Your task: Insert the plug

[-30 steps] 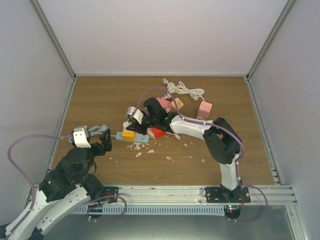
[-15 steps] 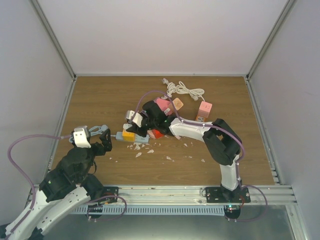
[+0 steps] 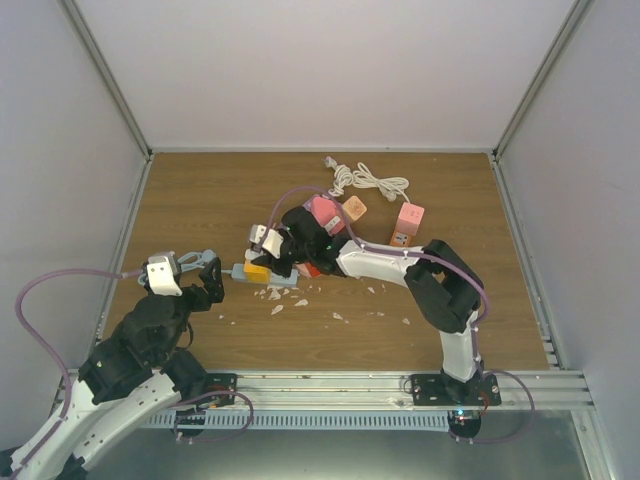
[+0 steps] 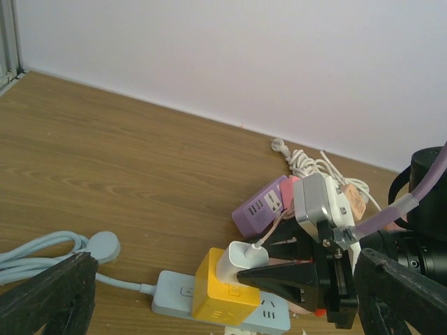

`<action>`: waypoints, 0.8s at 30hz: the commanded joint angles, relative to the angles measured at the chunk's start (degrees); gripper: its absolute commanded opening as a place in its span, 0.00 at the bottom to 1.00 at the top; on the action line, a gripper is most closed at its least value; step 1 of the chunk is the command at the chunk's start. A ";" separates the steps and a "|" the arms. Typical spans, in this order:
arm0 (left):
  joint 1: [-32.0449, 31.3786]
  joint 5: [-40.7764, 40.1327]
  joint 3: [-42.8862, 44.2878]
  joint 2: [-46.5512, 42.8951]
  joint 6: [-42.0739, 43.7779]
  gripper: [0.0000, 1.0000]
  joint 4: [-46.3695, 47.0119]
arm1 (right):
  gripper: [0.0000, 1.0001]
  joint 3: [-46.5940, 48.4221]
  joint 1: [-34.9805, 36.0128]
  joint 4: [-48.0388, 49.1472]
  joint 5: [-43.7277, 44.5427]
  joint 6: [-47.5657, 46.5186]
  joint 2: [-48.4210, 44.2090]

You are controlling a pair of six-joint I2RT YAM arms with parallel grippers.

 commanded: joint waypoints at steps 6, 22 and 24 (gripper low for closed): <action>0.15 -0.45 -0.62 0.57 -0.02 0.99 3.18 | 0.01 -3.29 0.81 -15.45 9.73 0.17 3.88; 0.15 -0.47 -0.25 2.41 -0.78 0.99 2.83 | 0.67 1.01 0.82 -11.94 2.71 13.91 -9.90; 0.15 -0.70 -0.22 2.48 -1.04 0.99 2.63 | 0.69 -0.79 0.81 -11.30 2.33 14.91 -11.56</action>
